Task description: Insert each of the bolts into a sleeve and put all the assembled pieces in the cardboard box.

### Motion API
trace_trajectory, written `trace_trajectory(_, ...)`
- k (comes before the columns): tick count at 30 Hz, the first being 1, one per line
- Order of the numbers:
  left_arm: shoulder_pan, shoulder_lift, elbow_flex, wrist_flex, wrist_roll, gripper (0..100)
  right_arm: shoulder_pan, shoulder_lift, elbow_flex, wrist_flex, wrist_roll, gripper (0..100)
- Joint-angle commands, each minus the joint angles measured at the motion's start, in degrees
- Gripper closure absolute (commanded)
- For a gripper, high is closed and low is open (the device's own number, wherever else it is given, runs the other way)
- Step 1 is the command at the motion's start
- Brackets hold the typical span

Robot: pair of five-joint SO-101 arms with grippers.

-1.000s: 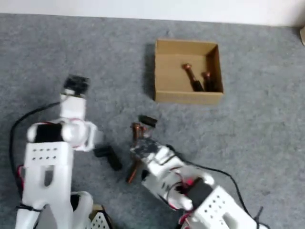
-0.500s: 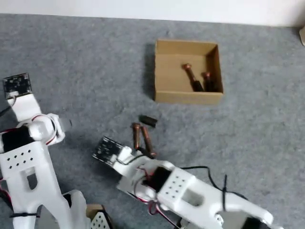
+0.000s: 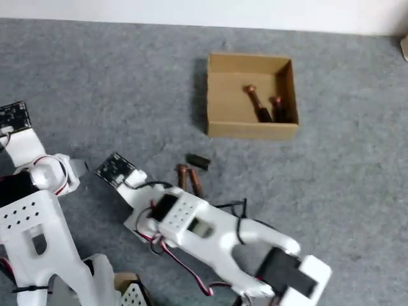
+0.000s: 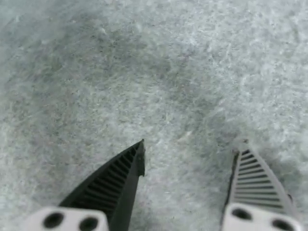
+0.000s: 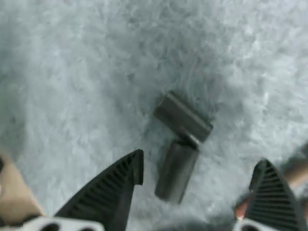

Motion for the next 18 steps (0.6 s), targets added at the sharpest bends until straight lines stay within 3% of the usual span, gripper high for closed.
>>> trace_trajectory(1,-1.1,0.0,-3.4,-0.7,0.3,72,-0.7,2.8,-5.4,-1.2,-2.9,66.6)
trace_trajectory(9,-1.1,0.0,-3.3,-0.6,0.3,72,1.9,4.9,-6.2,2.6,-8.4,66.6)
trace_trajectory(18,-1.1,0.0,-3.2,-0.6,0.3,72,1.6,5.1,-6.2,5.5,-8.6,66.6)
